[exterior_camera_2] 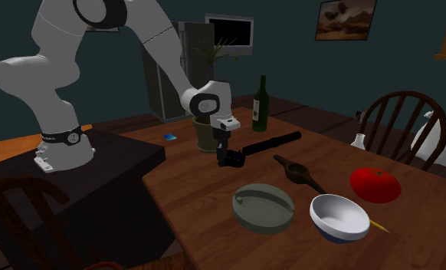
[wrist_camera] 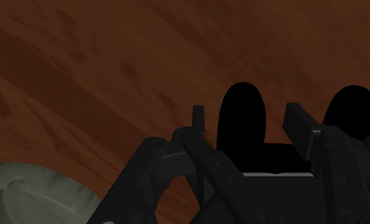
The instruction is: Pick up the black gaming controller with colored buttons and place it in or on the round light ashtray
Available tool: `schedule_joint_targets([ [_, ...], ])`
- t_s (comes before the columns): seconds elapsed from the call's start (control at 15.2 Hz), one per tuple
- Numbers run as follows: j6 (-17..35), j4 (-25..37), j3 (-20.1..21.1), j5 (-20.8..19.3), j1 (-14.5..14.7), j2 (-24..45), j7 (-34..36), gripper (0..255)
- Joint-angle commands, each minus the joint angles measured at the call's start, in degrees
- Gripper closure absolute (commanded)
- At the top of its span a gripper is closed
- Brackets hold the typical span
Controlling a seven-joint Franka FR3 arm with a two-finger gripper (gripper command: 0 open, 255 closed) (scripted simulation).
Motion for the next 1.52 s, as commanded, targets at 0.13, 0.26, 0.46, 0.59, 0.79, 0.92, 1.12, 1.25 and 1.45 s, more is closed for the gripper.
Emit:
schedule_joint_targets([
  [0.13,0.0,0.0,0.0,0.0,0.0,0.0,0.0,255],
  [0.26,-0.01,0.01,0.0,0.0,0.0,0.0,-0.01,255],
  [0.46,-0.01,-0.02,0.01,0.01,-0.01,-0.02,-0.01,255],
  [0.59,-0.42,-0.3,0.29,0.24,-0.22,-0.7,-0.2,255],
  [0.79,-1.75,-1.1,1.19,1.03,-0.92,-2.79,-0.87,255],
  [0.92,-2.67,-1.57,1.8,1.59,-1.37,-4.16,-1.33,255],
  [1.12,-4.08,-2.19,2.69,2.5,-2.05,-6.19,-2.07,255],
  [1.25,-5.05,-2.55,3.29,3.13,-2.49,-7.52,-2.57,255],
  [1.45,-6.54,-2.98,4.16,4.14,-3.14,-9.47,-3.36,255],
])
